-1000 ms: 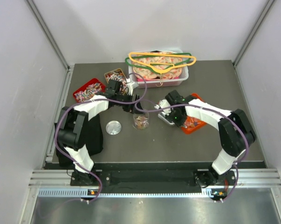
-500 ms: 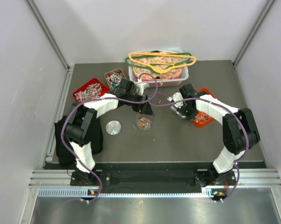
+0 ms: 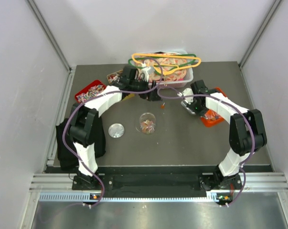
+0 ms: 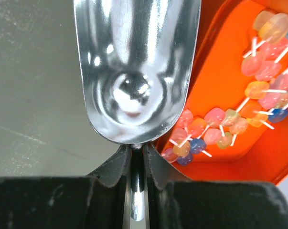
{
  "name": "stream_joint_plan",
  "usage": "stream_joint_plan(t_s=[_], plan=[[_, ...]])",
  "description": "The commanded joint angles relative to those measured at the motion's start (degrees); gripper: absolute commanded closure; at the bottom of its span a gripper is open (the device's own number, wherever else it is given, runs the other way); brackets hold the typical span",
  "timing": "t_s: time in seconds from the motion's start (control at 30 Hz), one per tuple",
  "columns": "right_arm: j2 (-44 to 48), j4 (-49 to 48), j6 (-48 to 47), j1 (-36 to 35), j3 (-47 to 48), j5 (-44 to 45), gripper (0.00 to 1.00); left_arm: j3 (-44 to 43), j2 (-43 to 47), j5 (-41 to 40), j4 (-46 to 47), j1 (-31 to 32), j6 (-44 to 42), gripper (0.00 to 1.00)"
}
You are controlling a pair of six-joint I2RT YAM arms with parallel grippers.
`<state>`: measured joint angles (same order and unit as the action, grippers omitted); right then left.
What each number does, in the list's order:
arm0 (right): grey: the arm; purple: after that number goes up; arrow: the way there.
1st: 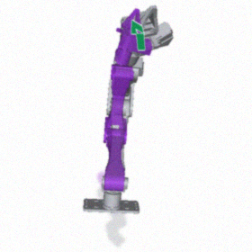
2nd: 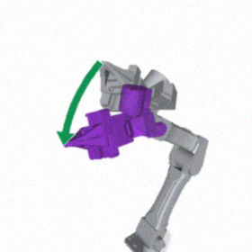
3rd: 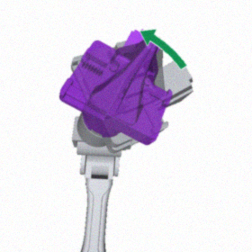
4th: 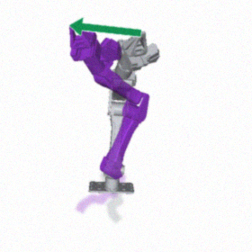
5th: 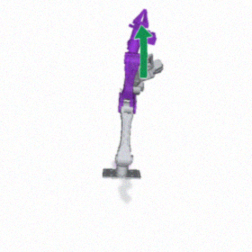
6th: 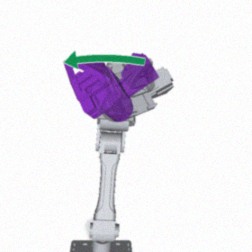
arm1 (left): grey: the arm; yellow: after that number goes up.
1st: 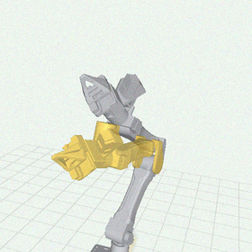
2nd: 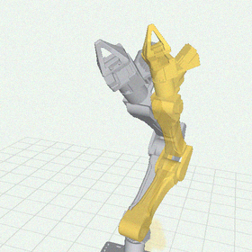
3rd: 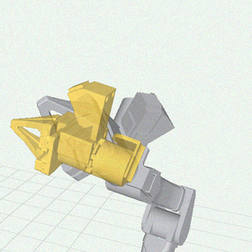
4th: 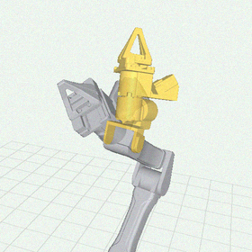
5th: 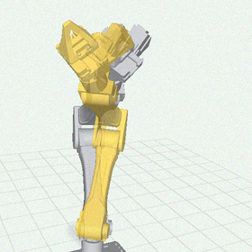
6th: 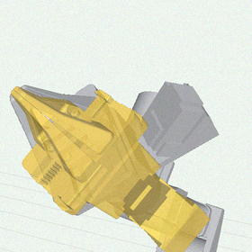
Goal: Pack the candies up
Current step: Move the packing bottle to the center of the board.
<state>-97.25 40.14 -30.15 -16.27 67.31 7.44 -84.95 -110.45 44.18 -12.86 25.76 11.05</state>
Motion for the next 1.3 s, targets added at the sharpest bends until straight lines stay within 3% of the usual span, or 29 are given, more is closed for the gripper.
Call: stream_joint_plan(t_s=[0.0,0.23,0.43,0.73,1.07,1.27], plan=[[0.2,-0.4,-0.6,0.8,4.9,0.0,1.00,-5.5,3.0,-1.1,-0.4,-5.1,-1.1,0.17],[0.1,0.3,-0.6,2.2,7.2,1.9,1.00,3.9,13.3,-3.8,-11.5,-9.3,-20.5,0.17],[2.7,3.0,1.0,2.7,9.9,-1.7,1.00,12.0,19.4,-3.0,-16.0,-11.4,-29.8,0.23],[9.5,12.7,2.4,1.9,22.2,-9.6,1.00,20.3,23.7,-1.6,-17.5,-11.4,-39.8,0.32],[14.0,18.8,3.2,0.6,32.8,-13.0,1.00,25.4,20.4,-11.5,-8.6,-2.0,-41.2,0.35],[15.9,19.8,4.4,-0.4,34.2,-13.8,1.00,23.1,15.4,-12.3,-5.9,-0.2,-42.2,0.36]])
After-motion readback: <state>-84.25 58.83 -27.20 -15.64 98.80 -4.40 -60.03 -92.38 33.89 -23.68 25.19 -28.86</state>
